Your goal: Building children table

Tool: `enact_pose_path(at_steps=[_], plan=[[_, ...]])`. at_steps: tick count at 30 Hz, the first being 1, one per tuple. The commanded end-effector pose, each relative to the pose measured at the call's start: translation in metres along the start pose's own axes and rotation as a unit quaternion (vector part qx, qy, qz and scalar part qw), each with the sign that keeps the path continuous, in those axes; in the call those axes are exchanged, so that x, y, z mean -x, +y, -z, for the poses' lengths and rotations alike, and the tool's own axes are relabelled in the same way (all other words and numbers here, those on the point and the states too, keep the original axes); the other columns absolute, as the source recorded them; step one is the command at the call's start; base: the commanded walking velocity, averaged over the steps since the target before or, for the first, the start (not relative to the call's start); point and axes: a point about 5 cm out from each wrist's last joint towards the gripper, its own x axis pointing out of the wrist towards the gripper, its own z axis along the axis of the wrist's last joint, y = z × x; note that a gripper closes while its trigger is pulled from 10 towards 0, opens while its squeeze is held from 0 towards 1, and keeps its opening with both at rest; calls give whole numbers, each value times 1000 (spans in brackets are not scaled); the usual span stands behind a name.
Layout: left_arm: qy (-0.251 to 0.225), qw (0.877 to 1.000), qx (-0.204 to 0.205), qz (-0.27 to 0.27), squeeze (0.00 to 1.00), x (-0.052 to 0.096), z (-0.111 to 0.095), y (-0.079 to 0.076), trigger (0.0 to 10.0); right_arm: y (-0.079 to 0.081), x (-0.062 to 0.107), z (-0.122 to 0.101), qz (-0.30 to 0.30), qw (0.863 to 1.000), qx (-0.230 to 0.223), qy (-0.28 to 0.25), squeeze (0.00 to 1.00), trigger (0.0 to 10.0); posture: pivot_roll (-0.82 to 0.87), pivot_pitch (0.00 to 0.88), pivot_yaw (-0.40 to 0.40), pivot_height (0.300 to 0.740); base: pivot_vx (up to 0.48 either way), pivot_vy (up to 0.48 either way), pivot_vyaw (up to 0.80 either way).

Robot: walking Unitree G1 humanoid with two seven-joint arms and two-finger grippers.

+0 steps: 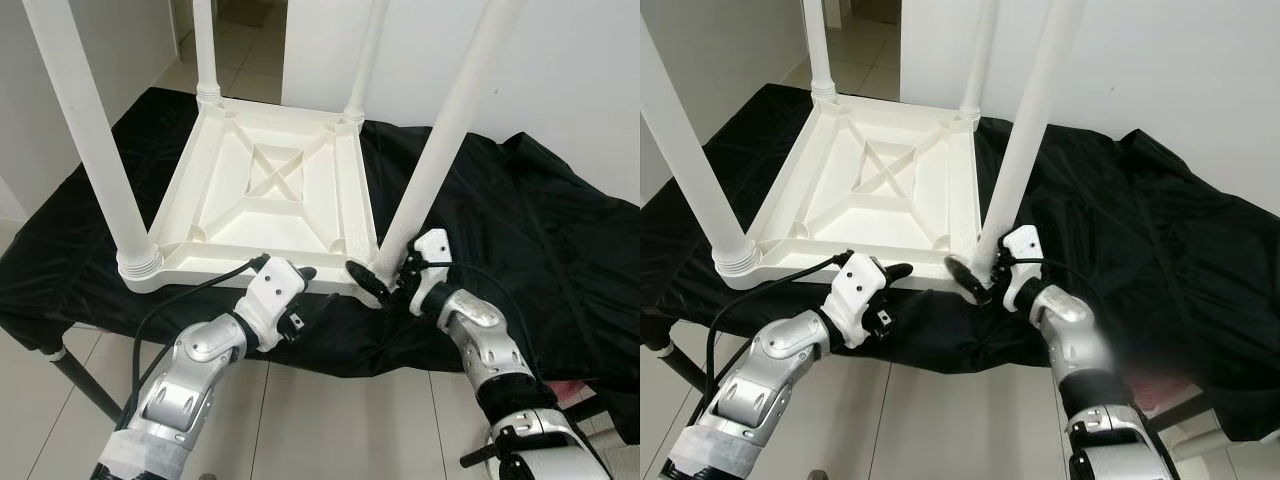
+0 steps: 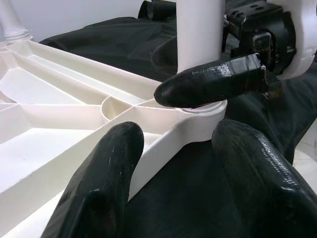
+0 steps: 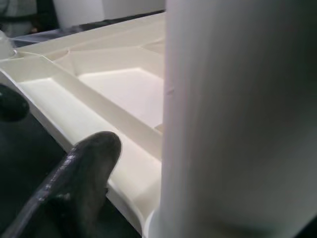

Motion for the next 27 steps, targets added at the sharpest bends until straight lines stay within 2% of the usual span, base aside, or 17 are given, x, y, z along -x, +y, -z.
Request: enact_pose_path(at_steps=[1, 2, 13, 14, 21, 22, 27], plan=[[6, 1000, -3, 10, 0, -3, 0, -2, 10000, 0, 0, 3, -12, 1000, 9, 12, 0, 1529, 95, 37, -102, 740, 0, 0, 0], [5, 1000, -4, 10, 0, -3, 0, -2, 10000, 0, -2, 4, -19, 1000, 8, 16, 0, 0, 96, 39, -101, 740, 0, 0, 0], [5, 1000, -5, 6, 0, -4, -1, -2, 10000, -3, 0, 7, -22, 1000, -6, 16, 0, 0, 93, 51, -100, 740, 0, 0, 0], [5, 1000, -5, 7, 0, -4, -2, -2, 10000, -5, 2, 9, -19, 1000, -11, 16, 0, 10000, 90, 56, -103, 740, 0, 0, 0], [4, 1000, -4, 8, 0, -6, -2, -3, 10000, -4, 4, 8, 18, 999, -31, -2, 0, 10000, 82, 62, -104, 740, 0, 0, 0], [5, 1000, -2, 9, 0, -6, -1, -3, 10000, -2, 0, 10, 73, 997, -35, -4, 0, 10000, 75, 64, -104, 740, 0, 0, 0], [5, 1000, -1, 9, 0, -7, -1, -4, 10000, 0, -2, 10, 119, 992, -39, -7, 0, 10000, 76, 68, -104, 740, 0, 0, 0]])
